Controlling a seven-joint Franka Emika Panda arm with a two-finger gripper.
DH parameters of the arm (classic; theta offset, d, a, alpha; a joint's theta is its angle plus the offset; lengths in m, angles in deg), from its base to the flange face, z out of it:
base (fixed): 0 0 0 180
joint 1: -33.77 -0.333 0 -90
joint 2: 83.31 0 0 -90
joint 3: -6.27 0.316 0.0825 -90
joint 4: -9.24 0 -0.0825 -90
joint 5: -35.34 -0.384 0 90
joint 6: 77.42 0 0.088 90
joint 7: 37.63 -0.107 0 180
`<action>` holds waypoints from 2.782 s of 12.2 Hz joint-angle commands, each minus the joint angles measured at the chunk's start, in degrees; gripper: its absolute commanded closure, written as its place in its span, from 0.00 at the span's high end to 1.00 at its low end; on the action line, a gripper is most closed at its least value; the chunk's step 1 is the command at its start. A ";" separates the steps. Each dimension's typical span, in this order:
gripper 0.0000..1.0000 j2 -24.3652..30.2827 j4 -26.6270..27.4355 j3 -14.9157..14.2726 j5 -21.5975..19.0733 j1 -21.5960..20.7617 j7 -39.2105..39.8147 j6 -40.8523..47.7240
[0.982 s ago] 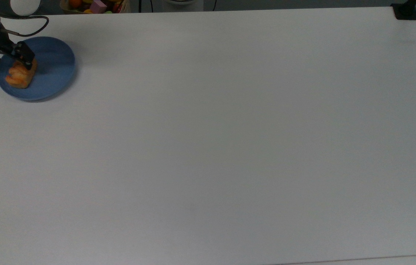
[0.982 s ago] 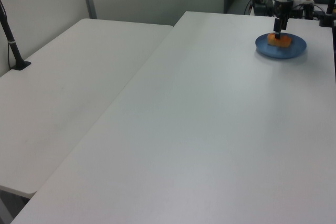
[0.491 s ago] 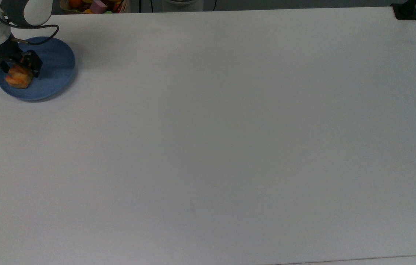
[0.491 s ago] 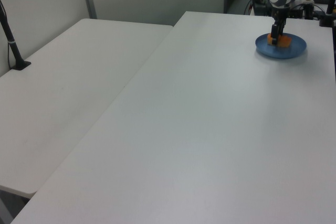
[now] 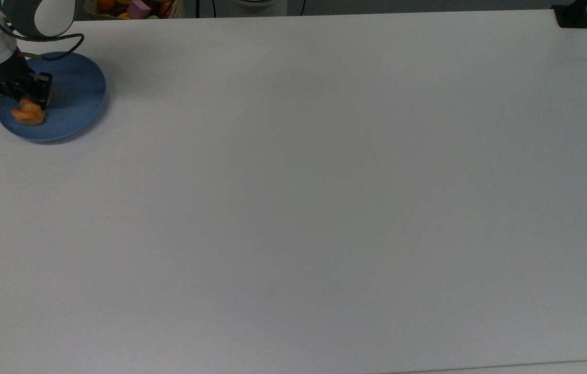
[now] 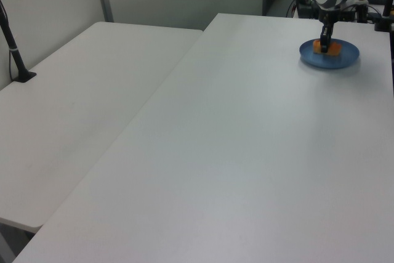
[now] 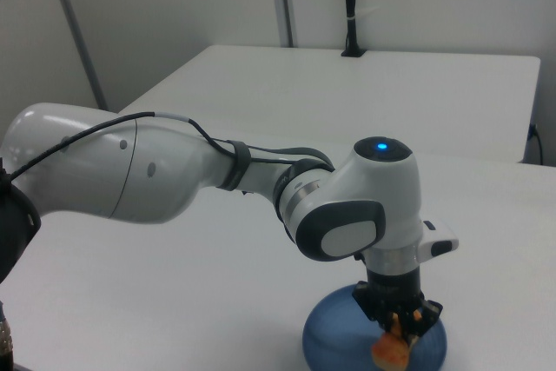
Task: Put the bread on the table
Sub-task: 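Lower the gripper and close it around the bread roll, then lift the bread roll off the plate and carry it across the table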
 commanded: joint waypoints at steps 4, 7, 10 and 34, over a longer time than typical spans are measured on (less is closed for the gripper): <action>0.19 1.92 1.48 -0.04 -0.03 -0.45 2.01 0.81; 0.19 2.80 1.13 0.14 -0.03 -1.14 1.84 1.78; 0.20 5.52 1.13 0.57 -0.03 -1.59 1.92 2.92; 0.22 0.71 -16.71 16.04 5.32 -48.78 -53.52 6.75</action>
